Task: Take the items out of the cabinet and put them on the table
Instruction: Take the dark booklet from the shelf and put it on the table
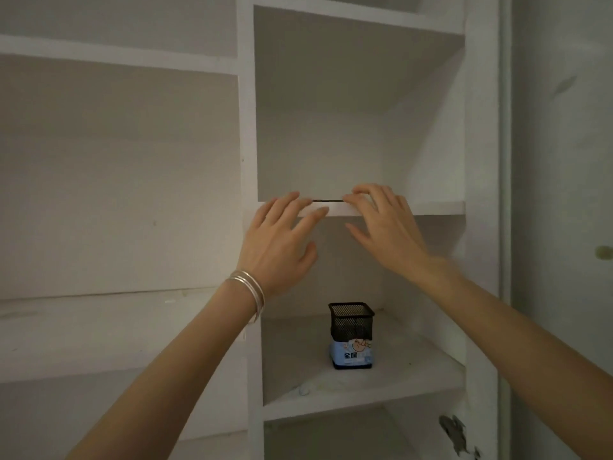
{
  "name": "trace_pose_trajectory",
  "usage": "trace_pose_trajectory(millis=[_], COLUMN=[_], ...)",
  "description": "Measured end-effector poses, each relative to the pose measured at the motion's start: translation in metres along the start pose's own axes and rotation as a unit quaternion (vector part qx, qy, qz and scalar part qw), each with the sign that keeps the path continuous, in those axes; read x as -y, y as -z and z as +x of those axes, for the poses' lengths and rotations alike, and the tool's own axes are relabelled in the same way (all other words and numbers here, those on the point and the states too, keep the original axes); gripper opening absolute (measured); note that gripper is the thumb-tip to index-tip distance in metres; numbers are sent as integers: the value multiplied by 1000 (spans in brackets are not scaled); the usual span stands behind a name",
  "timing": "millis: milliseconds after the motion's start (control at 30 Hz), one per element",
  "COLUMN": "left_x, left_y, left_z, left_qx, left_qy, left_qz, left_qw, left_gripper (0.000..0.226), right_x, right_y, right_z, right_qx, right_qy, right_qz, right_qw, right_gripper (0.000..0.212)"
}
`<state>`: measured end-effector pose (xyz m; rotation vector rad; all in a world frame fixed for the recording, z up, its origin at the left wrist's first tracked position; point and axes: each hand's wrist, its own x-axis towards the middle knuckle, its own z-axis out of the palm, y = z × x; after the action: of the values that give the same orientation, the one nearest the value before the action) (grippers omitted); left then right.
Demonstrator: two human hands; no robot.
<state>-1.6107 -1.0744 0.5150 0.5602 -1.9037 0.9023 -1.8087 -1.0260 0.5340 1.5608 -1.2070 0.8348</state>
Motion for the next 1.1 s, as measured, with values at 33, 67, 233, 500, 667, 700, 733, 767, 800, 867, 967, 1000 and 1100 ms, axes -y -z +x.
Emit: trace_pose_trajectory(millis=[33,67,233,500,667,700,733,767,800,867,967,1000,1100], left_x=[4,9,22,22,20,20,20,20,21,22,23,23,23], left_y=[0,0,-8,-12,-18,-18,-19,-19,-19,-18,-17,-17,-17], left_z=[5,10,19,22,24,24,24,24,24,25,27,28,31], left_qx=[1,3,20,-4,-9,-9,-10,-11,-14,-21,-21,-18,-13], left_qy=[8,15,22,20,30,29,27,25,23,21,20,19,14], left_qz=[6,12,33,22,16,15,13,11,9,4,-4,-7,-16], left_qw=[1000,1000,999,1000,999,999,999,1000,1000,1000,1000,1000,1000], left_gripper=[52,53,56,53,55,54,54,54,54,54,56,56,56], right_x=[-2,-4,-7,-13,-12,-11,-10,-9,-9,-10,-15,-16,-18], right_y=[-3,-5,-14,-5,-15,-15,-15,-13,-10,-3,7,12,23], right_z=[8,16,47,48,56,56,56,55,54,53,49,48,42], right_qx=[19,46,209,122,236,231,219,207,196,178,145,129,60], right_qy=[0,0,-41,13,-18,-16,-11,-6,-2,12,34,30,34], right_qz=[-6,-15,-20,-4,30,25,24,27,31,34,66,93,133], right_qw=[1000,999,977,992,971,973,975,978,980,983,987,987,989], right_gripper=[48,54,63,51,71,64,57,52,48,45,36,30,16])
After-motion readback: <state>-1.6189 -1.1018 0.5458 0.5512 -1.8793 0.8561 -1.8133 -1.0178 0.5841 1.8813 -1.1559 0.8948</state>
